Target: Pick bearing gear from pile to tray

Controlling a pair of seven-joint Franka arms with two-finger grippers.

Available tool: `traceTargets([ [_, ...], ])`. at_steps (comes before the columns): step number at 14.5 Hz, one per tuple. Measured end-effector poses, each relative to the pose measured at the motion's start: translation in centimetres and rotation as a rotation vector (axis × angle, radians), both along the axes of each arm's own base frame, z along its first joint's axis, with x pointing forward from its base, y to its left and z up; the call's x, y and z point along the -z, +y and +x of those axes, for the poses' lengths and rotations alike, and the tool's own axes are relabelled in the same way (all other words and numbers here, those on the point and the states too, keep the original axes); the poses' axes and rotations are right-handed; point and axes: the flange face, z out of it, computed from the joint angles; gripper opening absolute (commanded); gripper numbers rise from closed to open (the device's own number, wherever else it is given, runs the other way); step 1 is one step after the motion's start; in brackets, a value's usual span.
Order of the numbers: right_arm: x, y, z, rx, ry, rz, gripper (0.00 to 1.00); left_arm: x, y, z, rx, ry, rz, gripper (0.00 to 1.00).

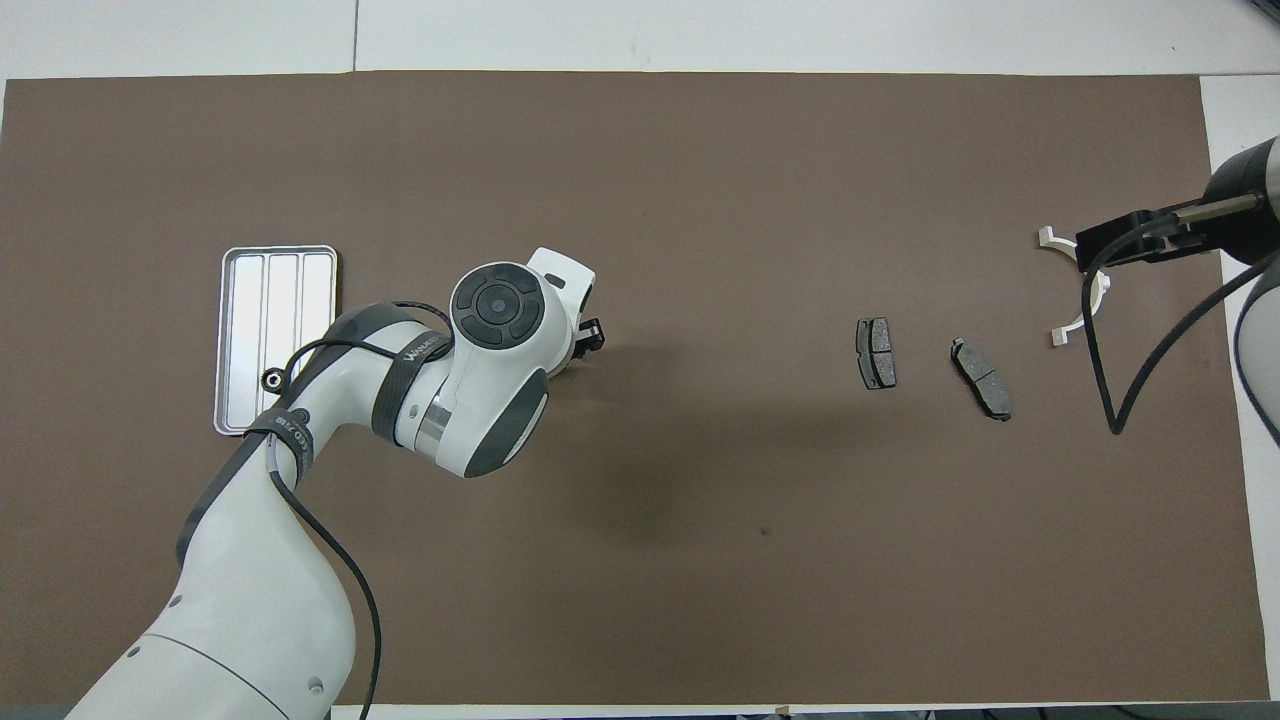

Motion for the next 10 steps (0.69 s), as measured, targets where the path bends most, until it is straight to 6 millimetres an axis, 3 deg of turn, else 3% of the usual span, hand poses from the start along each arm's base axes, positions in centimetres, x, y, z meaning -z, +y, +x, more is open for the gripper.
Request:
traceTargets([
  [2,0.1,-1.0,0.0,0.021,0.005,0.015,1.00,0.2,0.1,-0.1,0.000,0.001,0.001,0.64],
  [5,0.1,-2.3,-0.2,0.050,0.015,0.046,1.00,0.2,0.0,-0.1,0.001,-0.003,-0.002,0.40],
  [7,0.0,-2.5,-0.3,0.055,0.014,0.047,1.00,0.0,-0.1,-0.1,0.003,-0.008,-0.006,0.27],
  [8,0.0,-2.4,-0.3,0.063,0.013,0.048,1.00,-0.1,-0.1,-0.1,0.003,-0.009,-0.007,0.14],
  [10,0.0,-2.2,-0.4,0.107,0.014,0.050,1.00,-0.1,-0.1,-0.1,0.003,-0.010,-0.007,0.06],
])
